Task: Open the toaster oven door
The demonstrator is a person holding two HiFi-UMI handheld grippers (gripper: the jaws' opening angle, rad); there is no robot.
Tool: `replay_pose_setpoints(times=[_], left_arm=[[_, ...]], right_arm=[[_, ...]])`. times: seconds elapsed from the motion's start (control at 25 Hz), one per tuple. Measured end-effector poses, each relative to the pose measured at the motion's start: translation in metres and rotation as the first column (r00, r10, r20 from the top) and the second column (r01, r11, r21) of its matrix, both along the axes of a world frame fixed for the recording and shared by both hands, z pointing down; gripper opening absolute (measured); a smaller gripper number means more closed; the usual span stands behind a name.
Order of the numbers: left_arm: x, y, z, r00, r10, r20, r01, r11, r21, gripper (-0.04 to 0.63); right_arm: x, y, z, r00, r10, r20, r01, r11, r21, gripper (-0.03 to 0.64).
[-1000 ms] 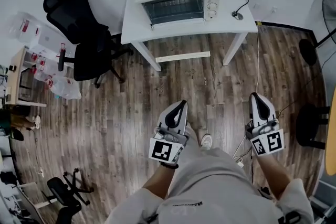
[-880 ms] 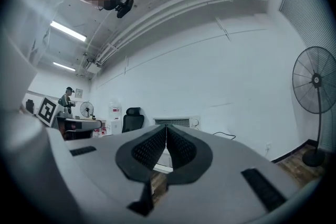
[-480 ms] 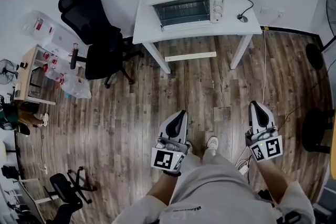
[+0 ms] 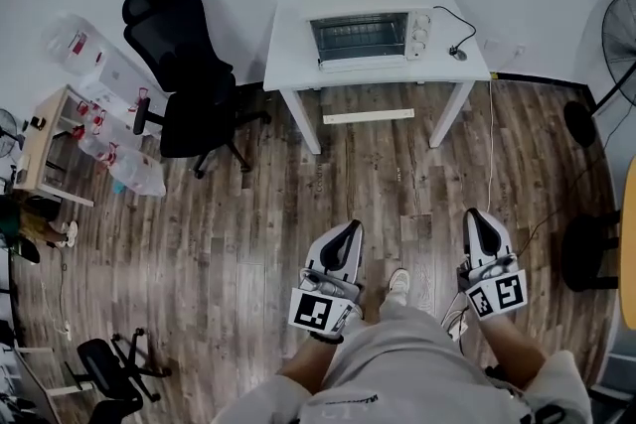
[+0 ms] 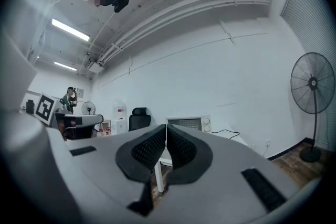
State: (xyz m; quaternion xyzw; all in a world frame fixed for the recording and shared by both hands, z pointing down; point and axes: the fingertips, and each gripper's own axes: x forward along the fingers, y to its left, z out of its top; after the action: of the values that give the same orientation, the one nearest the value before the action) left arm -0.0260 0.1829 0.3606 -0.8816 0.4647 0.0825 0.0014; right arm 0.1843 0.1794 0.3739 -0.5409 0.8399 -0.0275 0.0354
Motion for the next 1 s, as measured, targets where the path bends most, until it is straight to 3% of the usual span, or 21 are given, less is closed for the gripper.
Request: replay_pose_setpoints(times=[0.44, 0.76, 1.0], left_arm=[[-0.049, 0.058, 0.017, 0.995, 0.092, -0.028, -0.092, 0.996, -0.018, 0.008], [-0.042, 0.085, 0.013, 0.988, 0.150, -0.032, -0.150, 0.989, -0.004, 0.008], [-0.037, 0.096, 0.003, 0.989, 0.148, -0.029, -0.147, 0.989, 0.008, 0.008]], right_arm=[[-0.053, 0.076, 0.003, 0.997, 0.074, -0.011, -0.075, 0.997, -0.015, 0.018], [-0.058, 0.102, -0.006, 0.996, 0.086, -0.023, -0.086, 0.996, 0.005, 0.018], [-0.052, 0.113, -0.017, 0.997, 0.076, -0.010, -0.076, 0.997, 0.022, 0.018]])
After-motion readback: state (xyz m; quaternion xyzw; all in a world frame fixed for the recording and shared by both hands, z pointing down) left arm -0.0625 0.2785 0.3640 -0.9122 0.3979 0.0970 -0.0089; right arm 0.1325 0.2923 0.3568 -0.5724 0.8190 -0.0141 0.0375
